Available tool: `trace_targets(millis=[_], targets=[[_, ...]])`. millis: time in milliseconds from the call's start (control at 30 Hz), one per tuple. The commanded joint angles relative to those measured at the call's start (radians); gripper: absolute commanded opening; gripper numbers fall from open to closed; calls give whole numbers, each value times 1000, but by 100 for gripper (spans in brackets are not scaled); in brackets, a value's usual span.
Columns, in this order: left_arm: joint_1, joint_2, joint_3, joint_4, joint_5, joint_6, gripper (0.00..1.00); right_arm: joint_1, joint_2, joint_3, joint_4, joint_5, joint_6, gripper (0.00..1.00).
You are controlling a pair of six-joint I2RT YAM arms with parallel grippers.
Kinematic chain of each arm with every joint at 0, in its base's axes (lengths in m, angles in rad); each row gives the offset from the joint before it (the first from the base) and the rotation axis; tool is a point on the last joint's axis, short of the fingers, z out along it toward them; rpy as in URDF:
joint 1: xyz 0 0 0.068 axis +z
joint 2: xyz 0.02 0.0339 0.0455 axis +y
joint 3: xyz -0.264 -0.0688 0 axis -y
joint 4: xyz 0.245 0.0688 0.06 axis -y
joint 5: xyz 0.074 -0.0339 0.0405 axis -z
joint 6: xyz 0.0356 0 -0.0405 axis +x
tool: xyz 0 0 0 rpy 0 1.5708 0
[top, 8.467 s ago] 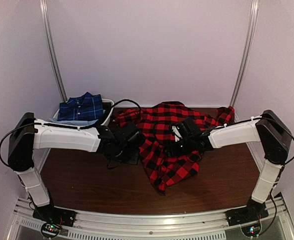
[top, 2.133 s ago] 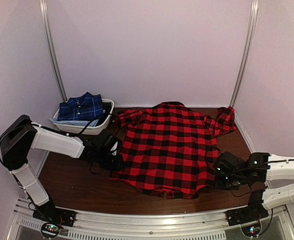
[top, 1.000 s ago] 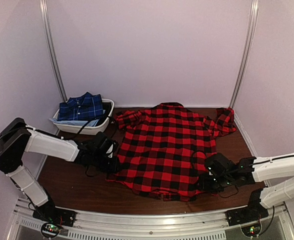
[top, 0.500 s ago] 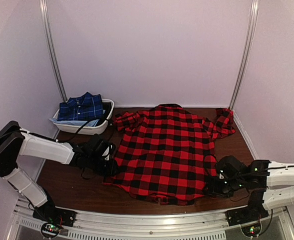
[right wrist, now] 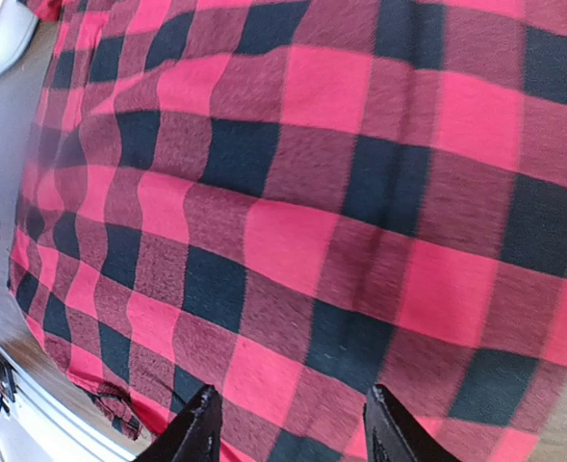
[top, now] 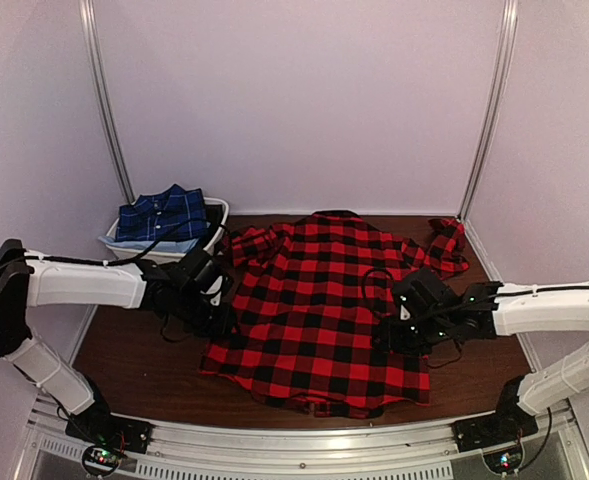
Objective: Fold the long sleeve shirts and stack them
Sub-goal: Flatten out the crumpled shirt at the center of the board.
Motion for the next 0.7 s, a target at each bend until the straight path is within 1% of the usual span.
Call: trace_targets(millis=[0,133,300,400,667], targets=[[9,35,70,-13,-27,33,43,10,111,5,172,-87,-67,51],[13,73,113,-11,-39,47,44,28,160,-41,234,-153,-66,51],[27,106,132,0,-36,59,44,65,152,-140,239,-186,-33,51],[33,119,138,5,-33,65,44,74,113,-208,224,-198,-5,51],[44,130,136,3,-24,70,44,75,-73,-351,62,-197,56,51]])
